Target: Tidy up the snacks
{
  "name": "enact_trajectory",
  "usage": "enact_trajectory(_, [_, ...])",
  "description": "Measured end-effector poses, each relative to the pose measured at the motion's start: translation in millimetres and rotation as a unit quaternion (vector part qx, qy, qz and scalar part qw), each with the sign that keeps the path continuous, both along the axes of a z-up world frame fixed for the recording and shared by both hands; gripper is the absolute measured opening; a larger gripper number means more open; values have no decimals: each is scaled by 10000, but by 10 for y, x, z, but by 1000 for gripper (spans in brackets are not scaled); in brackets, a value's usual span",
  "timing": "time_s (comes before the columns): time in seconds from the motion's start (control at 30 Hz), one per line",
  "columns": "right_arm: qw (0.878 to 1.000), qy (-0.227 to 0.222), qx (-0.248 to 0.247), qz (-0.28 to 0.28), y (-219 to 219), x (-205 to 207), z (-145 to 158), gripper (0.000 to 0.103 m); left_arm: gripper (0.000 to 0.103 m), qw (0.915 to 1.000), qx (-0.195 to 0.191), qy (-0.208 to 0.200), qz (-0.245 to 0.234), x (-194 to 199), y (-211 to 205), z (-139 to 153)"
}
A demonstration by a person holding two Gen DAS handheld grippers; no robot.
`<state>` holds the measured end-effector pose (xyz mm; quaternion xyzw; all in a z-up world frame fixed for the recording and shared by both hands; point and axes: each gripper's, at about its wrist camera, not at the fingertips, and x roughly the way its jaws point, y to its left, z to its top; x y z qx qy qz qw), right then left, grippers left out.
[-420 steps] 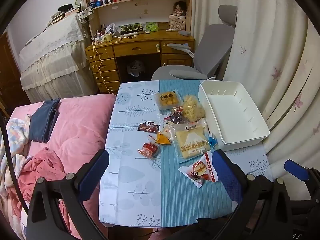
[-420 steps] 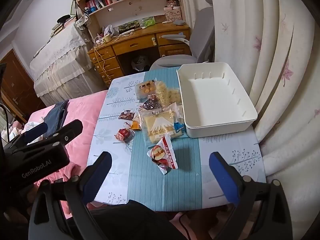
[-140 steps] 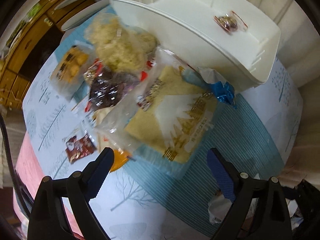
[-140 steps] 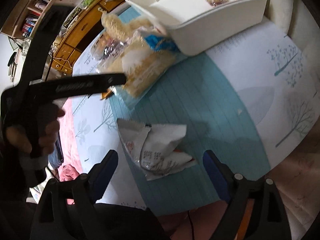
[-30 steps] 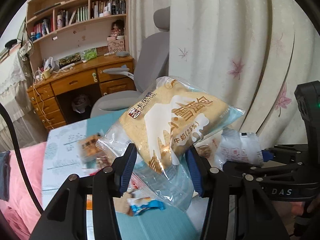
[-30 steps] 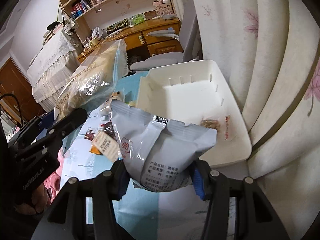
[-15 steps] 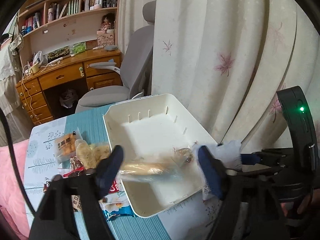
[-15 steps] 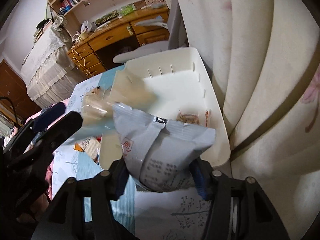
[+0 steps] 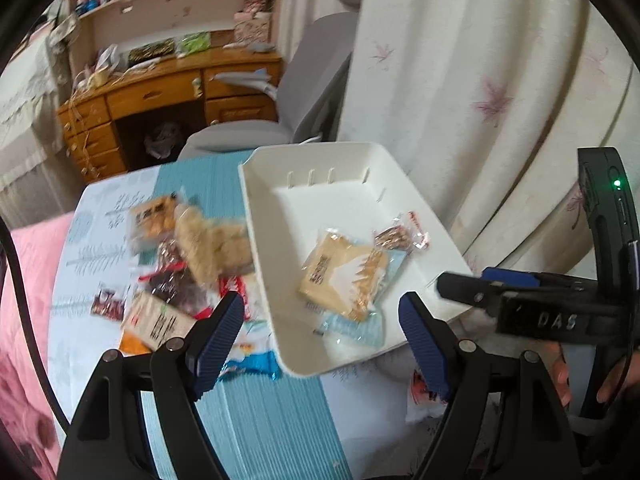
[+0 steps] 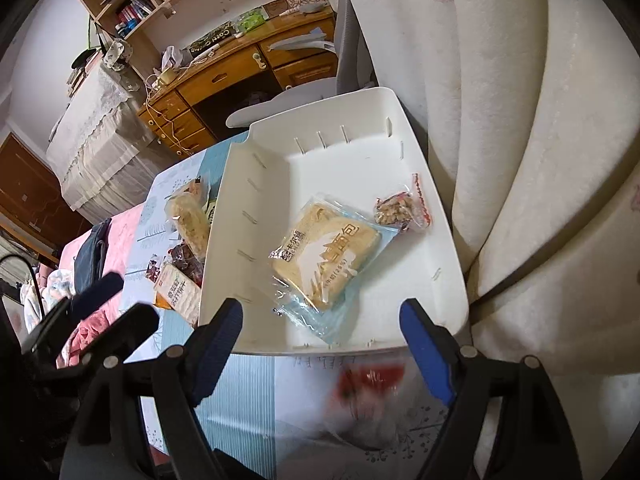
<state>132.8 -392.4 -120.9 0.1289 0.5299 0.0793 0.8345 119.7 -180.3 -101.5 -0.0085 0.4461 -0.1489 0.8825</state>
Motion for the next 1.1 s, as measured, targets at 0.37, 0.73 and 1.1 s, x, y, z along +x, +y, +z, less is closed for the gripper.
enact_trajectory(0.37, [9999,139,14,-52,-21,-129,-64,82,79,9990,46,351,284,-167,304,-150])
enact_trajectory(0.73, [9973,542,19,-490,99,-507,-260,82,79,9960,254,854,96,-266,669,-334])
enact_trajectory(1.1, [9841,972,41,-1483,191,-896,-487,82,79,9892,579,1139,-713,-189,987,-487])
